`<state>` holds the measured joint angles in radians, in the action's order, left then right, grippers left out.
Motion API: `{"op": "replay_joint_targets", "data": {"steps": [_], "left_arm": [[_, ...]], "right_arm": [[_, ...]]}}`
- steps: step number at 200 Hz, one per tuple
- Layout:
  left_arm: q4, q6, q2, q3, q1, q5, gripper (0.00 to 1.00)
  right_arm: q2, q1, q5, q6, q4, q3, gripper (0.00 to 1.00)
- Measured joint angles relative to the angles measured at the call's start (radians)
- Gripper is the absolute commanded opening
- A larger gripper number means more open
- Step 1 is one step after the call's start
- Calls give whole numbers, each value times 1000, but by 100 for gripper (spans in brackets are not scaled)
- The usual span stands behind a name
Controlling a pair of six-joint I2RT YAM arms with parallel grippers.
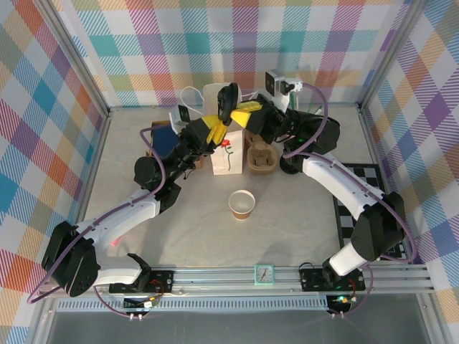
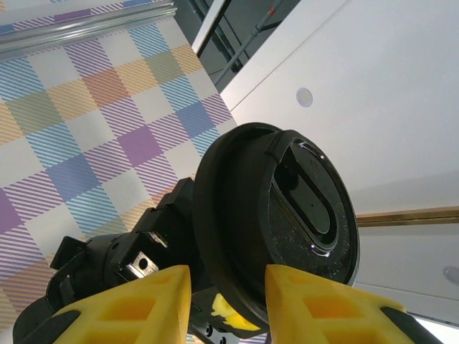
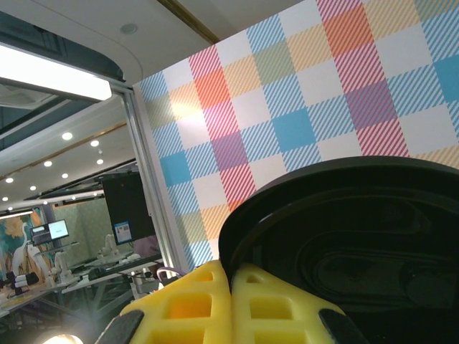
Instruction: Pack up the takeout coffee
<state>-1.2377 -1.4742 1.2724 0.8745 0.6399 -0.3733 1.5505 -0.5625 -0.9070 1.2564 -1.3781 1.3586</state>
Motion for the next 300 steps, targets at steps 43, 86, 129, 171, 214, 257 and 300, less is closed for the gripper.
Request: {"op": "replay_joint_targets", "data": {"steps": [43,86,129,171,214,257,300], "left_arm": [[1,0,-3,0,0,8,32],[4,0,-3,0,0,19,28],[5,0,-4,-1,0,26,25],[5,0,-4,-2,0,26,22],[5,0,-4,-2,0,26,29],[5,-3,-4,-3,0,31,31],[4,-3,-6,-3,0,31,27]], "right_arm": [[-1,0,23,-15,-23,-25,0],[-1,0,41,-23,-36,-43,0],[-3,0,52,-34,-43,-58,0],[-7,0,60,-41,-47,-71,0],[-8,-2,62,-42,-47,-72,0],[-8,-4,62,-42,-47,-68,0],[-8,-6,62,-42,-46,-68,0]]}}
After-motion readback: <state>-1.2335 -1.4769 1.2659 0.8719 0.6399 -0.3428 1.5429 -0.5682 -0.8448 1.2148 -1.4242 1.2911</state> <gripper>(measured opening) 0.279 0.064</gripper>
